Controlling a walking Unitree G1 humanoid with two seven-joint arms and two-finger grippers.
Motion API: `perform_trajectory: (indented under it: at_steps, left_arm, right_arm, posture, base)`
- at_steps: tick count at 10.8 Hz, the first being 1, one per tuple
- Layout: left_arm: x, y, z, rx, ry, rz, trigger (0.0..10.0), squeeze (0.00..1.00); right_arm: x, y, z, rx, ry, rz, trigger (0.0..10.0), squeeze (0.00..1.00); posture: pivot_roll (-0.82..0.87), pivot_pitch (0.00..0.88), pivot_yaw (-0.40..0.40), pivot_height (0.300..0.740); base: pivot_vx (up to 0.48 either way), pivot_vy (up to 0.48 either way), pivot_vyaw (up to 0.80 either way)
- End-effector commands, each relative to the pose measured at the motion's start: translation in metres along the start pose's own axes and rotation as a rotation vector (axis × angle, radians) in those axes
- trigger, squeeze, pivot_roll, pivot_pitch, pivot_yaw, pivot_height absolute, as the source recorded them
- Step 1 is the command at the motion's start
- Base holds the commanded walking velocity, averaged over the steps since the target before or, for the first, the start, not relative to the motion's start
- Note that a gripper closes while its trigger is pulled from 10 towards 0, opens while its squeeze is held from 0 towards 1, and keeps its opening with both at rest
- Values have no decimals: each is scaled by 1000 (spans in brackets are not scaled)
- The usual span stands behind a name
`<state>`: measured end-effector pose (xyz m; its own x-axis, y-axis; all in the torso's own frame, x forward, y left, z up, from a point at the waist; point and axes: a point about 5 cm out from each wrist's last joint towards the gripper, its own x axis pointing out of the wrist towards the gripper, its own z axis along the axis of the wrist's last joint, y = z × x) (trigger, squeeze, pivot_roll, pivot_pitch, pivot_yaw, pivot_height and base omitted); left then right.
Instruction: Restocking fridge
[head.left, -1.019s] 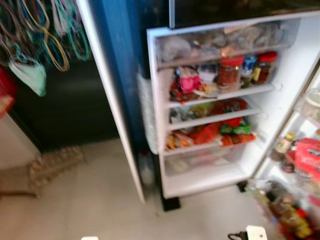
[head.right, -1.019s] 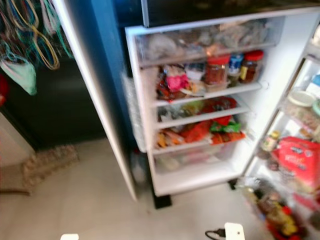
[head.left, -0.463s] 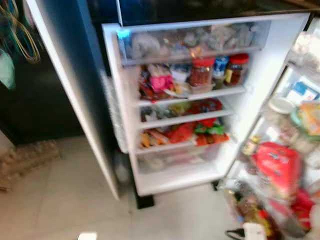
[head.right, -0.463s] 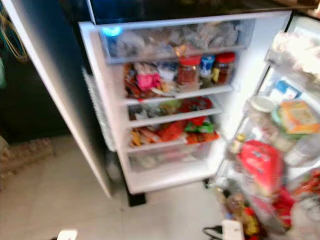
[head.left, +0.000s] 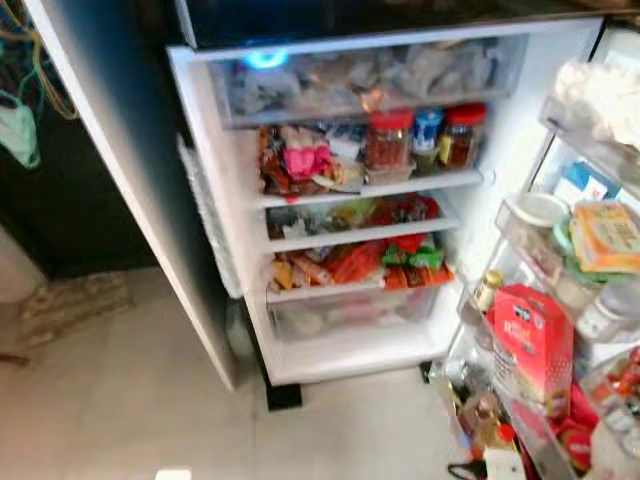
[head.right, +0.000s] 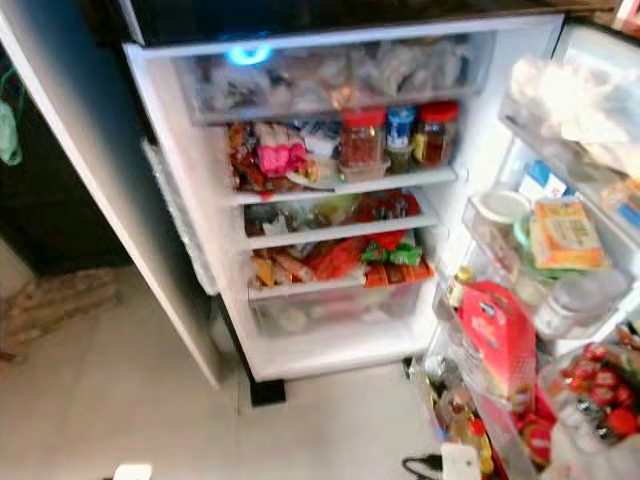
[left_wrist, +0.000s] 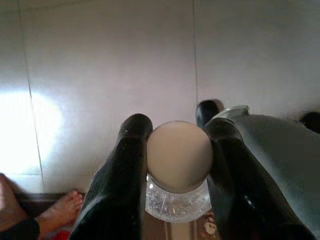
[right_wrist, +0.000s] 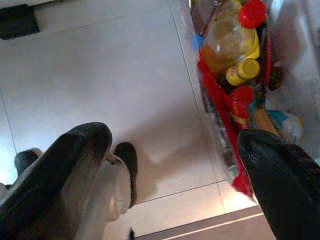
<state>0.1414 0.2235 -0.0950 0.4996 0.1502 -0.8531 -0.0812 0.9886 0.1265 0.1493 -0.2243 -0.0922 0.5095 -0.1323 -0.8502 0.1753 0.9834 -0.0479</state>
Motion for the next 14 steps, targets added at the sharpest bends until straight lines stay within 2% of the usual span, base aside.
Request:
perform_trajectory:
  at_steps: [1,3,9,14]
  left_arm:
    - [0,4,1,14,-9,4,10000,0]
    - [-1,4,2,3,-32,-4,10000,0]
    - [-1,3,4,-5,-63,-10,10000,0]
    - [-1,3,5,-5,-68,-15,10000,0]
  right_arm:
    - [0,2,-3,-3,13,-1,10000,0]
    - [0,1,-3,-8,12,-14,10000,0]
    - [-2,-20,-1,-104,21,-162,10000,0]
    - [-5,-29,-8,-153,52,-206,10000,0]
  posture:
    - [-103,0,34,740]
    - [-100,0,33,740]
    - [-94,0,34,740]
    - [-95,0,33,740]
  base:
    - [0,0,0]
    - [0,0,0]
    - [0,0,0]
    - [0,0,0]
